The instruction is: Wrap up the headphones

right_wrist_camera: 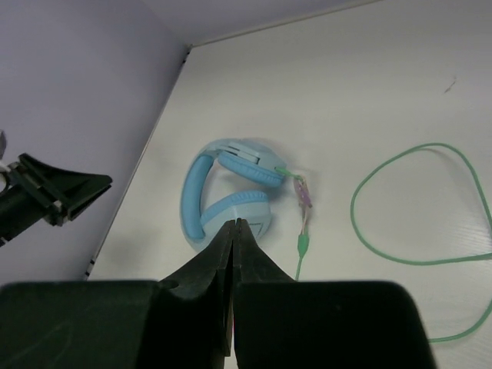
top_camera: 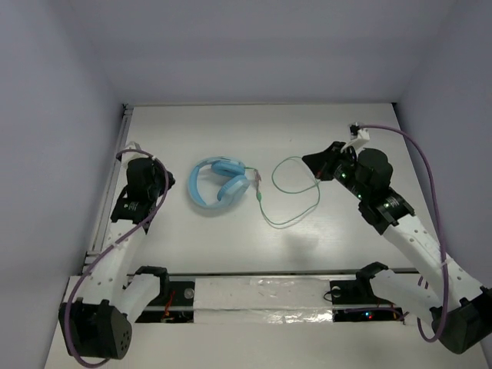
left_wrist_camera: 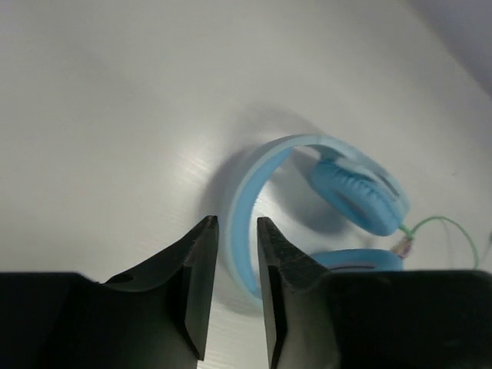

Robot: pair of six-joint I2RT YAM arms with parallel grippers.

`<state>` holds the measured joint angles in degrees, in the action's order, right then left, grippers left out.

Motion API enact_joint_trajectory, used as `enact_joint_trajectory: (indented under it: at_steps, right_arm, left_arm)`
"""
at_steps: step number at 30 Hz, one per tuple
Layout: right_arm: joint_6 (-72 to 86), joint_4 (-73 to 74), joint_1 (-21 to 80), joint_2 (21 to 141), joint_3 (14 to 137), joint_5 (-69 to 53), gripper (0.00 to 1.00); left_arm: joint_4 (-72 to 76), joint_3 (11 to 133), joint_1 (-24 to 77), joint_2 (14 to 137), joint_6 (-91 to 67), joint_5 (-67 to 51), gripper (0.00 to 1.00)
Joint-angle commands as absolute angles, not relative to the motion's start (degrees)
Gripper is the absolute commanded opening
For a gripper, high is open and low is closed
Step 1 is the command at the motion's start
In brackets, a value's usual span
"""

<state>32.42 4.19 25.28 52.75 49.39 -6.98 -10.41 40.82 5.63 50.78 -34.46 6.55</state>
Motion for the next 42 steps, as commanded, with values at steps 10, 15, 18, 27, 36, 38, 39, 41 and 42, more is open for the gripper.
enact_joint_trajectory:
  at_steps: [10,15,18,27,36,38,39,41,42]
  right_arm:
    - [32.43,-4.13,27.33,54.05,46.23,-11.07,0.57]
    - [32.43,-4.66,27.33,54.93,45.88,-11.6,0.57]
    - [32.34,-4.48,27.86,54.93,45.79,-11.25,0.58]
    - [32.43,-5.01,27.86,55.37,45.62,-10.72,0.59]
    - [32.7,-5.19,27.86,55.55,45.44,-10.37,0.59]
    - [32.7,-5.18,27.86,55.37,45.35,-10.37,0.58]
    - [32.7,-5.1,27.86,55.28,45.26,-10.37,0.59]
    - [32.96,-5.27,27.86,55.11,45.0,-10.37,0.58]
    - [32.96,-5.27,27.86,54.93,45.0,-10.28,0.58]
  left_arm:
    - [-7.22,33.67,10.09,61.16,-38.31,7.64,0.67]
    - [-3.52,33.75,15.73,69.69,-40.52,9.94,0.67]
    - [-2.81,35.42,15.73,74.26,-40.43,12.12,0.66]
    - [-0.35,40.43,16.87,85.16,-38.41,15.2,0.62]
    - [2.81,42.18,17.58,90.43,-38.23,14.68,0.52]
    - [2.99,42.8,18.1,91.75,-38.23,15.2,0.46]
    - [3.16,42.98,18.11,92.11,-38.15,15.21,0.45]
    - [2.64,43.77,18.11,93.07,-37.97,16.17,0.44]
    - [2.64,43.77,18.71,93.16,-37.79,16.26,0.35]
